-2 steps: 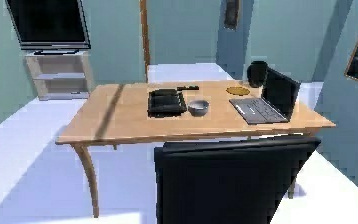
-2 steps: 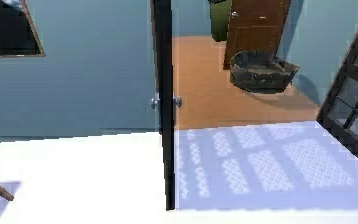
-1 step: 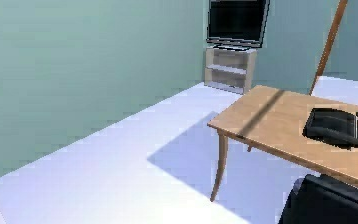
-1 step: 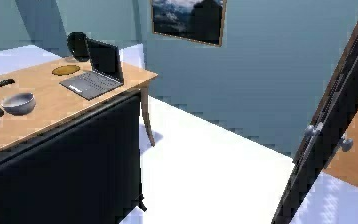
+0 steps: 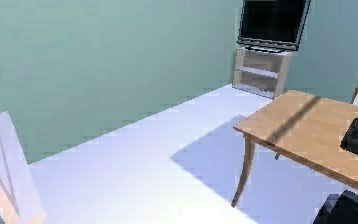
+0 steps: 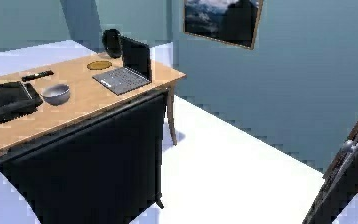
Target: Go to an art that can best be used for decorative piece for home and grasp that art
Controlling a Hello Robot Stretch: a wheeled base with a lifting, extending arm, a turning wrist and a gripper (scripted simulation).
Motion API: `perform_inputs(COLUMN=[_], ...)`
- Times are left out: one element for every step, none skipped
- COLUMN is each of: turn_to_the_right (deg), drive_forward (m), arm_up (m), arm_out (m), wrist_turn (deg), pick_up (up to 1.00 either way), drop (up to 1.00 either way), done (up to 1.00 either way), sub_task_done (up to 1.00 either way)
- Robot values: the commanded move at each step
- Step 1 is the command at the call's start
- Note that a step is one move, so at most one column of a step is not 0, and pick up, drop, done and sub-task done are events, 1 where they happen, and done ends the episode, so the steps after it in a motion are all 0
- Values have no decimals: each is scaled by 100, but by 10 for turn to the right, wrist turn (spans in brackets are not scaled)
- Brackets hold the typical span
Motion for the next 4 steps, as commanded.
perform_inputs(turn_to_the_right=[0, -120, 0, 450], drive_forward=[100, 0, 20, 0], arm_up=[0, 0, 0, 0], arm_out=[0, 0, 0, 0], wrist_turn=[0, 0, 0, 0], pick_up=[0, 0, 0, 0], drop=[0, 0, 0, 0], done=[0, 0, 0, 0], sub_task_done=[0, 0, 0, 0])
